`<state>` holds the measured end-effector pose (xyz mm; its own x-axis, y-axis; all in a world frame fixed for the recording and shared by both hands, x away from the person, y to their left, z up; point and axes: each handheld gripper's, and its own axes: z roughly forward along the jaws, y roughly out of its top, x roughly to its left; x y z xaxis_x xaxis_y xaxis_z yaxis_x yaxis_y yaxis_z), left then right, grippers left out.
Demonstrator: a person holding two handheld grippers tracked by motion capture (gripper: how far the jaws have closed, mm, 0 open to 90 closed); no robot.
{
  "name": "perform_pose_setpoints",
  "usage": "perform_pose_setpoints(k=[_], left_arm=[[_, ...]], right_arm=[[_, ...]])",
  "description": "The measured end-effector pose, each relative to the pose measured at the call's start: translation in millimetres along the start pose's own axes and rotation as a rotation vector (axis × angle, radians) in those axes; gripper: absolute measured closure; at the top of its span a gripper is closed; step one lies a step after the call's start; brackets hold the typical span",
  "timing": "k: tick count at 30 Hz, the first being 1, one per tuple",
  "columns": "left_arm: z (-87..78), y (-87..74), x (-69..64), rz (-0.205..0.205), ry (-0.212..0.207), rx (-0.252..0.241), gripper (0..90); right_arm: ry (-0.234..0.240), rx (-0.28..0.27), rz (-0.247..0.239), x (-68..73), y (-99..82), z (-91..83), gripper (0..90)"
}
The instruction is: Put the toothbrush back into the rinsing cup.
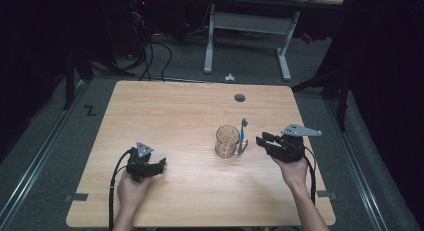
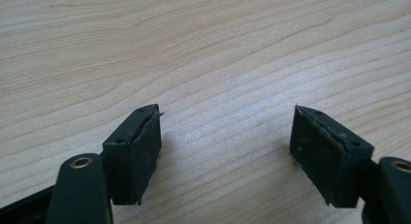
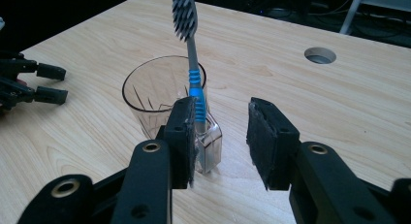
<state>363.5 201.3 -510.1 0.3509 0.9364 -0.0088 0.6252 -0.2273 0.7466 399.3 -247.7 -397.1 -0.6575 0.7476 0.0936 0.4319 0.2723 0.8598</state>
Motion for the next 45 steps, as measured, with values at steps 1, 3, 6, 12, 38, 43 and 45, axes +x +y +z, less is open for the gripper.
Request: perform_pose_setpoints(k=[1, 3, 6, 12, 38, 43, 45], left_arm=[[0.0, 0.0, 0.0, 0.000, 0.000, 0.000, 27.5], [0.0, 0.0, 0.0, 0.000, 0.000, 0.000, 27.5], [0.0, 0.0, 0.0, 0.000, 0.000, 0.000, 27.5], [0.0, 0.0, 0.0, 0.000, 0.000, 0.000, 27.6], [0.0, 0.0, 0.0, 0.000, 0.000, 0.000, 27.5], [0.0, 0.0, 0.0, 0.000, 0.000, 0.000, 27.6], [0.0, 0.0, 0.0, 0.000, 0.000, 0.000, 27.6]], right_arm=[[0.000, -0.004, 0.000, -0.2, -0.5, -0.7, 63.4], [0.000, -0.007, 0.004, -0.6, -1.8, -1.7, 63.4], [-0.001, -0.007, 0.010, -1.8, -4.2, -3.2, 63.5], [-0.014, -0.004, 0.008, -1.9, -6.5, -4.4, 63.5], [-0.042, 0.000, 0.049, -17.1, -24.7, -13.7, 63.4], [-0.046, -0.006, 0.061, -19.9, -27.1, -14.4, 63.4], [-0.047, -0.008, 0.062, -21.1, -28.1, -14.4, 63.4]])
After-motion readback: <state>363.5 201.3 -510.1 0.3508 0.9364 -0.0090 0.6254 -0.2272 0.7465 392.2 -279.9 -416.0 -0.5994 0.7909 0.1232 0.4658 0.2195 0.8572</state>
